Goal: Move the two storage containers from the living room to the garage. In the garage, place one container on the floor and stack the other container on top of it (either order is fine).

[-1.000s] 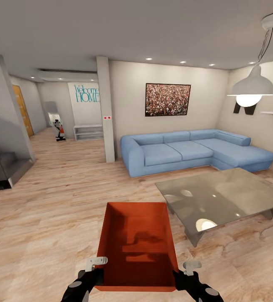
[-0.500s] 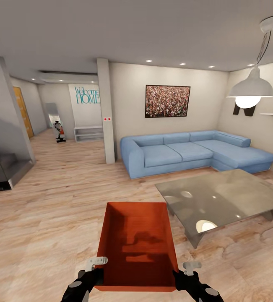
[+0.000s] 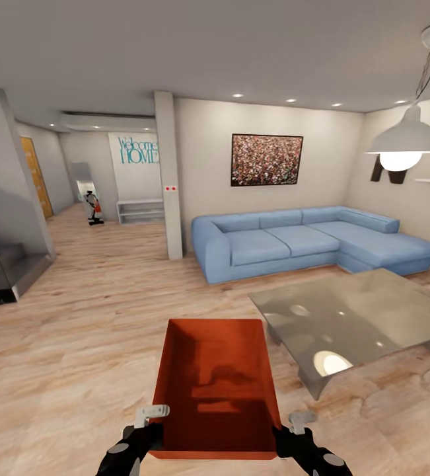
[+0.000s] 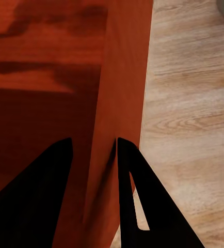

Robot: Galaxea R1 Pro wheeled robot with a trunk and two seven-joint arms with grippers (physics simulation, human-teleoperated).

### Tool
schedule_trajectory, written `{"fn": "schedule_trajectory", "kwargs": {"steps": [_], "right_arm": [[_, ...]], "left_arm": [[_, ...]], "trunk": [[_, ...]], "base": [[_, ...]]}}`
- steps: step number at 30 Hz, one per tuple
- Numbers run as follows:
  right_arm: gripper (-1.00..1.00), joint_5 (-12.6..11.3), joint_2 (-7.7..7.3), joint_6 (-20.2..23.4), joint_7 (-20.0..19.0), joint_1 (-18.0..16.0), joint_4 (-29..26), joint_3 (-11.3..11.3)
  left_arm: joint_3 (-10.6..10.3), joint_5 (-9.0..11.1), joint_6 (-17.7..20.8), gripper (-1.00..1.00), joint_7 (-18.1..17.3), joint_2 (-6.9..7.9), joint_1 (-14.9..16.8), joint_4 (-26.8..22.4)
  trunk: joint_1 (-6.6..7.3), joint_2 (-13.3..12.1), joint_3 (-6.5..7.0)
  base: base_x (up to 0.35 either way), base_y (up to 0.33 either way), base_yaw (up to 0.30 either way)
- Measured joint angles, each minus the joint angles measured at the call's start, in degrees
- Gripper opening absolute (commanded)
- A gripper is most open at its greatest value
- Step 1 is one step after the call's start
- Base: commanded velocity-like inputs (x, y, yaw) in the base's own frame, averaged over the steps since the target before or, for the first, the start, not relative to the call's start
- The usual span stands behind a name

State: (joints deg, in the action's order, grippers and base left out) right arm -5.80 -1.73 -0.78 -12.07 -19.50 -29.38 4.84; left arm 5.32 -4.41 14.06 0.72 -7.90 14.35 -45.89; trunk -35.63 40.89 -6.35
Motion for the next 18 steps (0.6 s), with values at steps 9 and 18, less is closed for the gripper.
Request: {"fn": "schedule_trajectory", "kwargs": {"steps": [9,18], "right_arm": [[-1.0,-0.02,0.42,0.0,0.55,0.01,-0.04,0.07],[-1.0,0.01,0.43,0.0,0.52,0.01,-0.05,0.03]], "left_arm": [[-1.37,1.73,-0.03,-1.0,0.02,1.04,0.01,0.05],[-1.45,1.8,-0.04,-1.0,0.06,1.07,0.01,0.06]], "trunk": [[0.0,0.0,0.0],[-0.02,0.0,0.37]], "base": [[0.261,0.16,0.0],[0.091,0.045,0.0]]}}
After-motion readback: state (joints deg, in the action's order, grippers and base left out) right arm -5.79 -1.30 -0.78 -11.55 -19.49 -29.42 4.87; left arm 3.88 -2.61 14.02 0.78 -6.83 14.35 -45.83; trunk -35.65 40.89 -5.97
